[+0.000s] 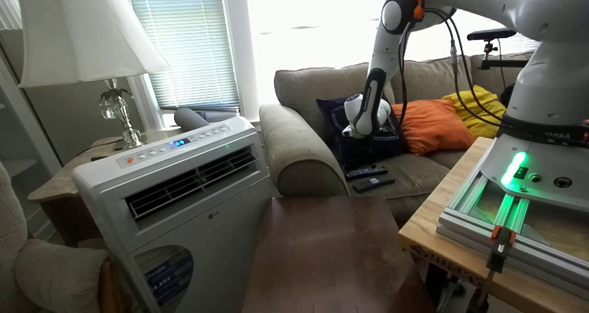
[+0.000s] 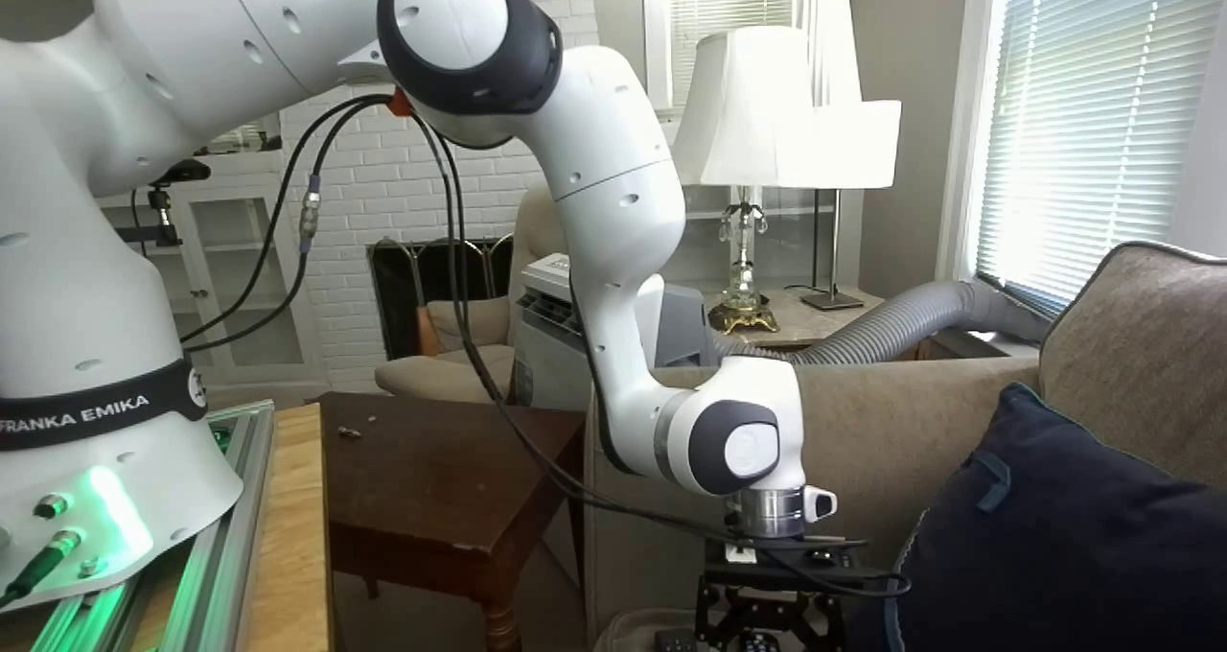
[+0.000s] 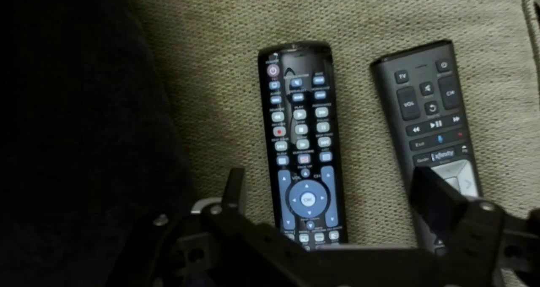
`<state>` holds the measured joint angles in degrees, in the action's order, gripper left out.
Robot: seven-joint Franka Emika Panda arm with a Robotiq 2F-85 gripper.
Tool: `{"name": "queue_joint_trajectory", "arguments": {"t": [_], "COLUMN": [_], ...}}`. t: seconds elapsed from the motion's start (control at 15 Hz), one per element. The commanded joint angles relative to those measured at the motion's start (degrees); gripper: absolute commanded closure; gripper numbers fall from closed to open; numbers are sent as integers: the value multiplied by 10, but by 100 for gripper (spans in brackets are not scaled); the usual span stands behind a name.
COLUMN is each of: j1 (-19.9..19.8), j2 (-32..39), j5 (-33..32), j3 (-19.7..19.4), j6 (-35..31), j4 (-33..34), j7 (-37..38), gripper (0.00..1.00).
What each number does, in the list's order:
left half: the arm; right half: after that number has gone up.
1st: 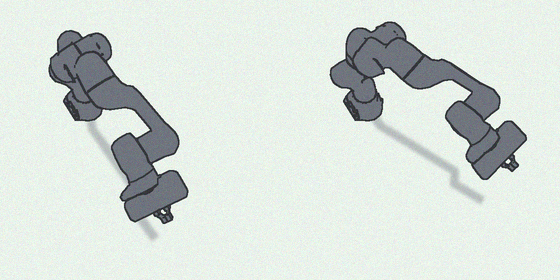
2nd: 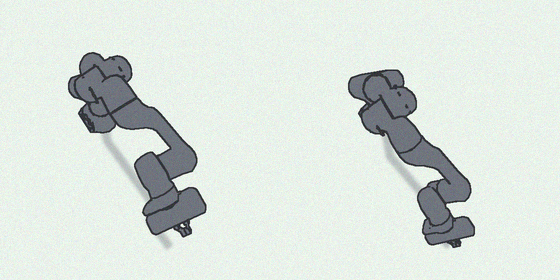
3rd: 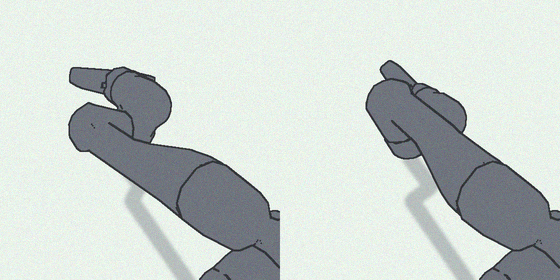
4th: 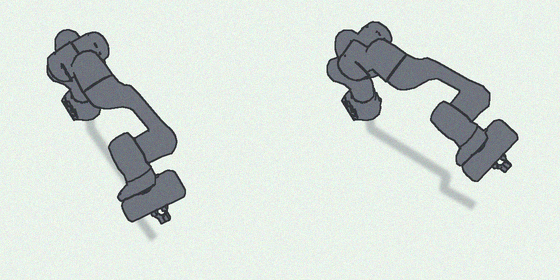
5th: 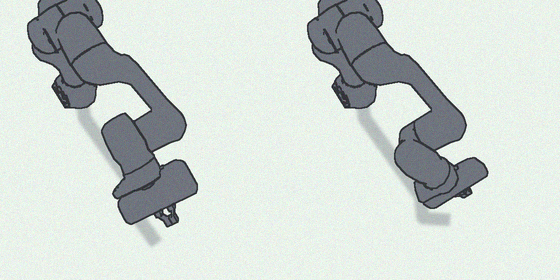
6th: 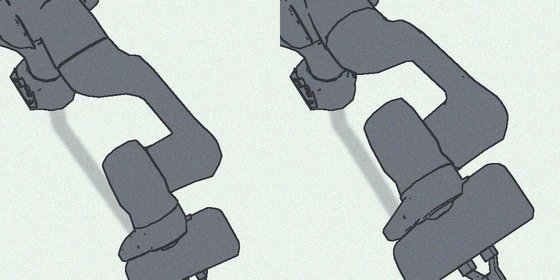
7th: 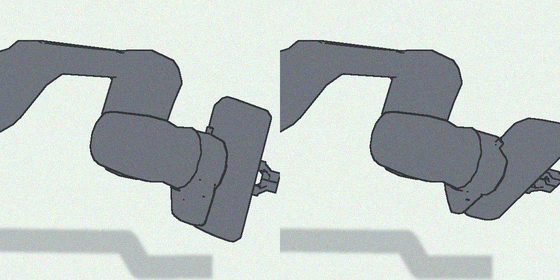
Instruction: Put both remotes on the left armrest of the chair
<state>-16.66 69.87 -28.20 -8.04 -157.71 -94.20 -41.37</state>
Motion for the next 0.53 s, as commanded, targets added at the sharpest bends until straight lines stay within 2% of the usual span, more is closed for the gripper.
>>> {"name": "queue_joint_trajectory", "arguments": {"t": [0.0,0.13,0.47], "j1": [9,11,-21], "j2": [2,-2,19], "j5": [8,5,12], "j3": [-8,-7,29], "j6": [1,-11,-13], "j4": [3,-1,14], "j7": [-2,-3,-64], "gripper": [0,0,0]}}
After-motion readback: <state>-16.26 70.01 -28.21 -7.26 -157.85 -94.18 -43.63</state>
